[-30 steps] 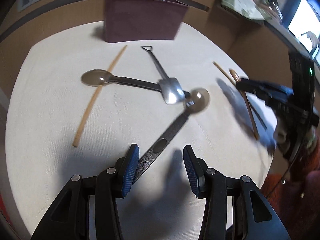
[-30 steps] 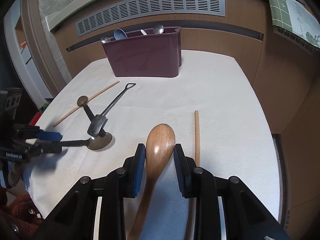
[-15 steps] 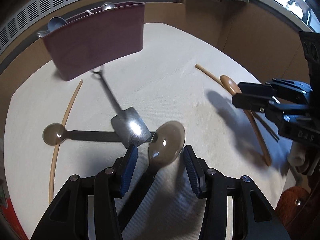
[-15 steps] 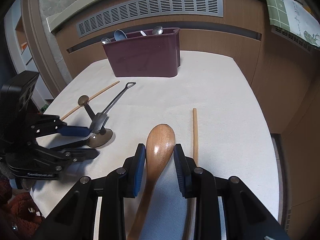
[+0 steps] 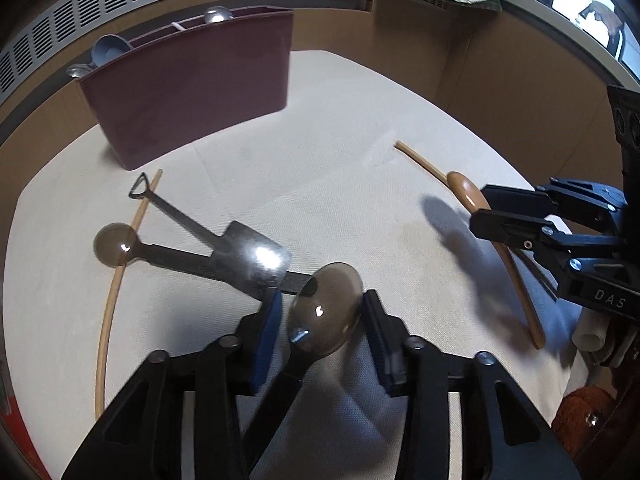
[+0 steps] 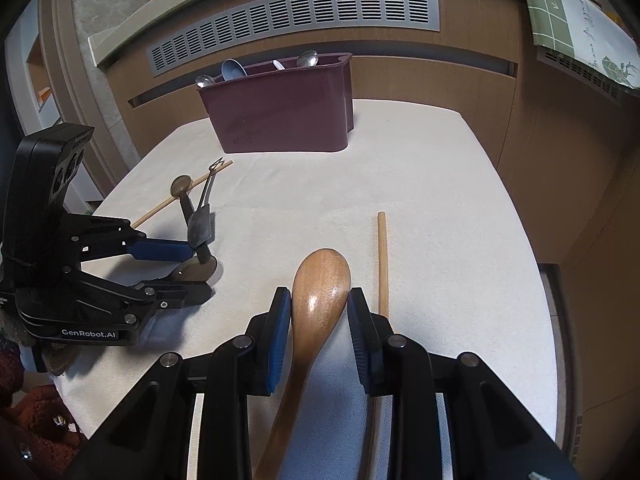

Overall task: Organize utensils
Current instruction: 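Grasp the dark-handled spoon with the left gripper while the right gripper holds the wooden spoon, then carry both spoons over the maroon caddy and open both grippers to drop them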

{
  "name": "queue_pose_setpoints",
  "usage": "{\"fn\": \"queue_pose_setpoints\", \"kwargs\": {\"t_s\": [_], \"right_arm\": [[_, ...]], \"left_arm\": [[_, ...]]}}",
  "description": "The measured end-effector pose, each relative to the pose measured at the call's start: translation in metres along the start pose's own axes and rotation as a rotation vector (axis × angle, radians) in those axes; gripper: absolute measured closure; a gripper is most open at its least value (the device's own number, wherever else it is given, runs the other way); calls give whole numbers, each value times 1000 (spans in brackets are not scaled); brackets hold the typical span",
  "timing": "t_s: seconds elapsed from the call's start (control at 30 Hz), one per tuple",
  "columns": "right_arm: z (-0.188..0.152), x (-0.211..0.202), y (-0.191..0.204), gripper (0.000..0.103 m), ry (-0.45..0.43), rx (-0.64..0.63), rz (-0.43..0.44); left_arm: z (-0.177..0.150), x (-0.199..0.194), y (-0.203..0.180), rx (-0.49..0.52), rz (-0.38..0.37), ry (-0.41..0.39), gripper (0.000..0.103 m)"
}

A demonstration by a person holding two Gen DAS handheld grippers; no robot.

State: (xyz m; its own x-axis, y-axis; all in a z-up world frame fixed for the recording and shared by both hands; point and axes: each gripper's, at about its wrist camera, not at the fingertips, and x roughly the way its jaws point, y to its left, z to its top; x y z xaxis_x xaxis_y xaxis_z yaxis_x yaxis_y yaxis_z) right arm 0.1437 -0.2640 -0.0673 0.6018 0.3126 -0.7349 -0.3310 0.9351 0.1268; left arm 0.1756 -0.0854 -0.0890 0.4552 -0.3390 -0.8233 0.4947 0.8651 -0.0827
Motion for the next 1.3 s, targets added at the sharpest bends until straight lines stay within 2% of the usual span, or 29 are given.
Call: {"fn": "queue_pose_setpoints", "kwargs": {"t_s": [0.17,0.5,0.63,0.87,0.97,1.1,1.3], "right_arm": [[1,-2,2,76,-6,-5,-6],[9,-15,1,76,-58,15,10],[21,-22,7,77,-93,-3,4],[39,-29,15,77,-144,-33,-5],[61,-44,15,77,-217,-41,-9],[111,-84,16,77,-375,-66,-7],[183,-119,24,77,-493,-123,-54]], "left_arm": [[-2,-13,6,-74,19,-63,66],[-3,-91,31,-262,18,-266,66],[3,-109,35,-277,50,-337,67],[21,-129,44,-286,47,-395,73],[44,-152,49,-284,51,-470,73],[79,-196,53,-248,63,-616,73],[129,-221,75,-276,43,-667,73]]}}
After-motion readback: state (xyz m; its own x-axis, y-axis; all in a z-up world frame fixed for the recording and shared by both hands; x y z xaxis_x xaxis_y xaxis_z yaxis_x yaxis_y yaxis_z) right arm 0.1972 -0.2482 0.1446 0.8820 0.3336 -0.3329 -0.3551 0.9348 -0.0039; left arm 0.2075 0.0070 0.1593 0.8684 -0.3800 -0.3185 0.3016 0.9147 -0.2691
